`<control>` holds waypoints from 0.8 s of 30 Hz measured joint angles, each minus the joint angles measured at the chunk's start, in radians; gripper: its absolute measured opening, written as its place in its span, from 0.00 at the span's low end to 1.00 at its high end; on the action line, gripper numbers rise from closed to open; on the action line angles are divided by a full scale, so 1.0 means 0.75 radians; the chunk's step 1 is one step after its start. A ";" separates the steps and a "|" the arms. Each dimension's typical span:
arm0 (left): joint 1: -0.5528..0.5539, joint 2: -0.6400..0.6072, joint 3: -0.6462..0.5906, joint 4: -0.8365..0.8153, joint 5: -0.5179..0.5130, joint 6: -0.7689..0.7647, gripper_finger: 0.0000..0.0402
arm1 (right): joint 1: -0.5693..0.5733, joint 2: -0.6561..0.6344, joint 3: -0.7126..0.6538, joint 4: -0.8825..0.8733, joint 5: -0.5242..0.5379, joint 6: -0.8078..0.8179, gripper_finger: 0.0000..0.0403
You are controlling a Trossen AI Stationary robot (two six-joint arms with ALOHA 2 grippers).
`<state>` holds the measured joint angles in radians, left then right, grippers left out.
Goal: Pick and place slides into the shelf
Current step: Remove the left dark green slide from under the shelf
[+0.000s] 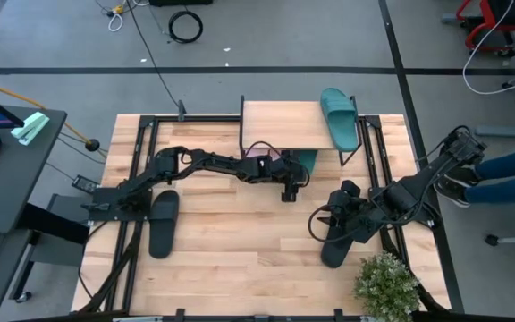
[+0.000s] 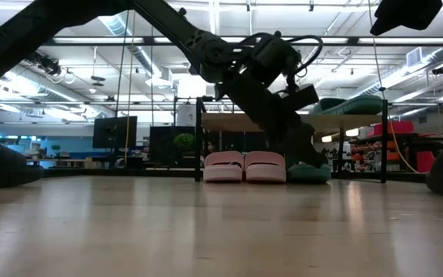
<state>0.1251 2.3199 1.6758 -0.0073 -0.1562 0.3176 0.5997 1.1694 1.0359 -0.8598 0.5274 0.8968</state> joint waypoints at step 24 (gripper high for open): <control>-0.035 -0.001 0.001 0.043 0.182 -0.235 0.37 | 0.000 0.000 0.000 0.001 0.000 -0.037 0.38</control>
<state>0.0991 2.3190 1.6764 0.0248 -0.0196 0.1413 0.5999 1.1694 1.0359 -0.8589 0.5271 0.8692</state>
